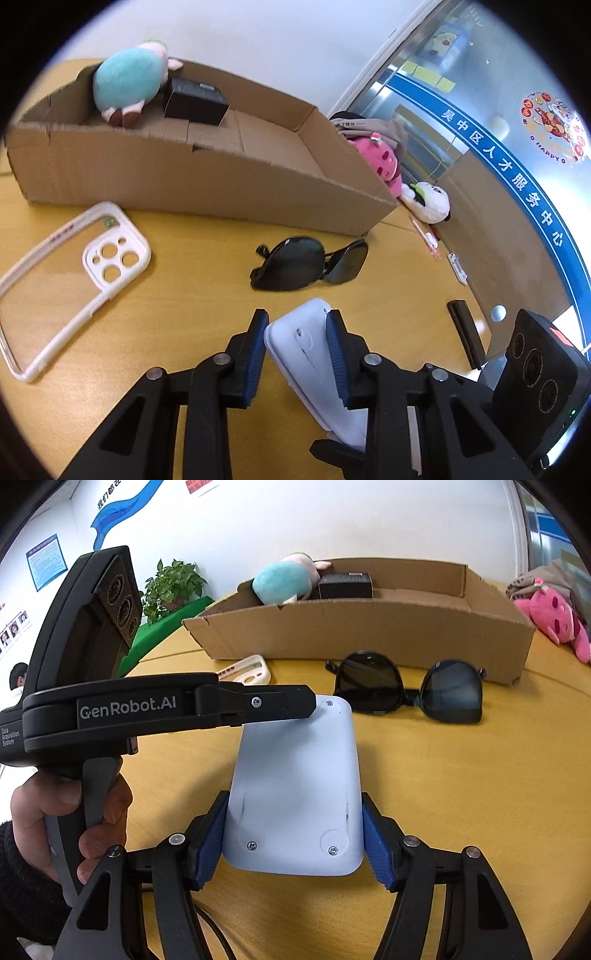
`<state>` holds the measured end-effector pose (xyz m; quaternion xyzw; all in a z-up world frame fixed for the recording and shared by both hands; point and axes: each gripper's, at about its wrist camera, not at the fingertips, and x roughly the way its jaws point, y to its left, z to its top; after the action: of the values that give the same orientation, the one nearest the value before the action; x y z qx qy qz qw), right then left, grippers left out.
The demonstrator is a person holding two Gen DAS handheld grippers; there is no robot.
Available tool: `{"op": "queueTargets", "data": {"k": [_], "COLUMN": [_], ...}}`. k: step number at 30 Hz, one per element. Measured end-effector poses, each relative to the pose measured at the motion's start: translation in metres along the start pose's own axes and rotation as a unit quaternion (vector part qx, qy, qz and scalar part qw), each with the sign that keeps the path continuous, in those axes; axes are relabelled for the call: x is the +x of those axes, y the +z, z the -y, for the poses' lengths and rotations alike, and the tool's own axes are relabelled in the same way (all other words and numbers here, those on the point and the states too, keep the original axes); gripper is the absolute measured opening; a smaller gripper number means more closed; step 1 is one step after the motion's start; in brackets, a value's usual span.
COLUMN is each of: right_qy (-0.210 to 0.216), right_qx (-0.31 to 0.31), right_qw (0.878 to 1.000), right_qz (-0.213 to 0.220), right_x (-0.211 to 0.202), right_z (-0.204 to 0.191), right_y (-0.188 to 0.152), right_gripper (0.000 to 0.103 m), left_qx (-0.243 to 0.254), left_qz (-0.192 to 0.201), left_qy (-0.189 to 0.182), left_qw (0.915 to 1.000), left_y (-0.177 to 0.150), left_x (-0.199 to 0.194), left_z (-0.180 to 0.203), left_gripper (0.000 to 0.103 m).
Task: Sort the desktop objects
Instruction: 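Lift the white device with both grippers and carry it over the box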
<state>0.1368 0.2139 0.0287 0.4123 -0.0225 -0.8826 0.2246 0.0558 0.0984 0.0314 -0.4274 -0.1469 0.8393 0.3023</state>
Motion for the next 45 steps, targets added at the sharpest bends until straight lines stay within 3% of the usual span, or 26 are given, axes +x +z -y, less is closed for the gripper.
{"op": "queueTargets", "data": {"k": [5,12,26,36,45], "right_qy": [-0.008,-0.017,-0.051,-0.072,-0.063], "right_qx": [-0.015,-0.038,-0.069,-0.070,-0.049], "right_qw": [1.000,0.997,0.986,0.982,0.985], "right_qz": [0.023,0.066,0.140,0.162,0.152], "right_x": [-0.011,-0.031,-0.074,-0.077,-0.047], "right_z": [-0.006,-0.013,-0.010,0.016,0.060], "right_y": [0.019,0.077,0.173,0.233,0.286], "right_gripper": [0.071,0.071,0.071,0.071,0.070], "left_qx": [0.010,0.054,0.150,0.197,0.198], "left_qz": [0.021,0.058,0.118,0.114,0.105], "left_qy": [-0.011,-0.016,-0.019,-0.014,-0.012], "left_qw": [0.9997,0.9967,0.9815,0.9736,0.9746], "left_y": [0.024,0.074,0.176,0.242,0.295], "left_x": [-0.015,-0.042,-0.074,-0.056,-0.019], "left_z": [0.006,0.020,0.072,0.096,0.086], "left_gripper": [0.031,0.031,0.031,0.031,0.030]}}
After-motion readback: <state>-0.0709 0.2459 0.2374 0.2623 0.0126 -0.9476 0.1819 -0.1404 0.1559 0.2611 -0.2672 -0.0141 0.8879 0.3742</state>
